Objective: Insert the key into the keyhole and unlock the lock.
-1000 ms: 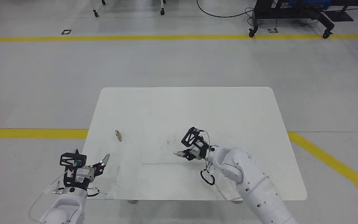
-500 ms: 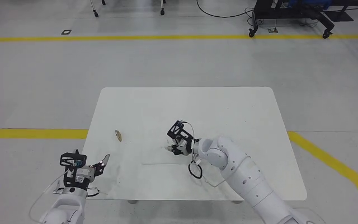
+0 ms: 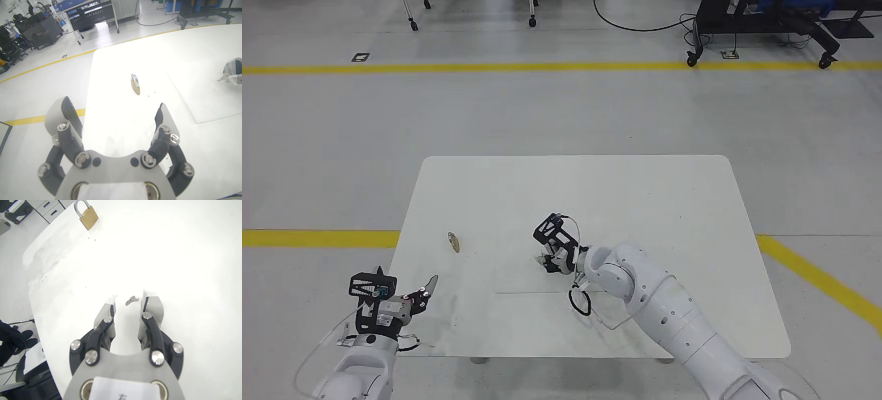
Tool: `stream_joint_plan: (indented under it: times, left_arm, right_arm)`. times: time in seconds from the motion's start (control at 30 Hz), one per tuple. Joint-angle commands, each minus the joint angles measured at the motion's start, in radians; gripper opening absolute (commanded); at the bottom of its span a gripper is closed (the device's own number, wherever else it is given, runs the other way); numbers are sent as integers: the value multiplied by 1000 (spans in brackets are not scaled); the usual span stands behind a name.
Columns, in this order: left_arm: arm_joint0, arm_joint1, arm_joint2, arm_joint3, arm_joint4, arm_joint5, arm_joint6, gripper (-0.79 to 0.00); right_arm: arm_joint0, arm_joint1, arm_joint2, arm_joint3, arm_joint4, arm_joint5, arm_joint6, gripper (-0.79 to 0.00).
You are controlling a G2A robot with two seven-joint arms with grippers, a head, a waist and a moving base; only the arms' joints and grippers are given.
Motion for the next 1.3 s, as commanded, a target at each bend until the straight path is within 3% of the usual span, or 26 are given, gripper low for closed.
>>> stream_joint_plan:
  times: [0.0, 0.1, 0.4, 0.6, 0.97, 1.27]
  left_arm:
    - [0, 0, 0, 0, 0, 0, 0, 0]
    - [0, 0, 0, 0, 0, 0, 0, 0]
    - [0, 0, 0, 0, 0, 0, 0, 0]
    - [0, 0, 0, 0, 0, 0, 0, 0]
    - [0, 0, 0, 0, 0, 0, 0, 0]
    - [0, 0, 0, 0, 0, 0, 0, 0]
  right_arm:
    - [2, -3, -1, 6, 0, 7, -2, -606]
    - [4, -6, 0, 13, -1, 9, -2, -785]
    - [-19, 3, 44, -9, -21, 30, -45, -785]
    - [-122, 43, 145, -130, -81, 31, -148, -785]
    - [-425, 135, 451, -404, -106, -148, -380, -785]
    - [-514, 160, 563, -447, -72, -250, -463, -785]
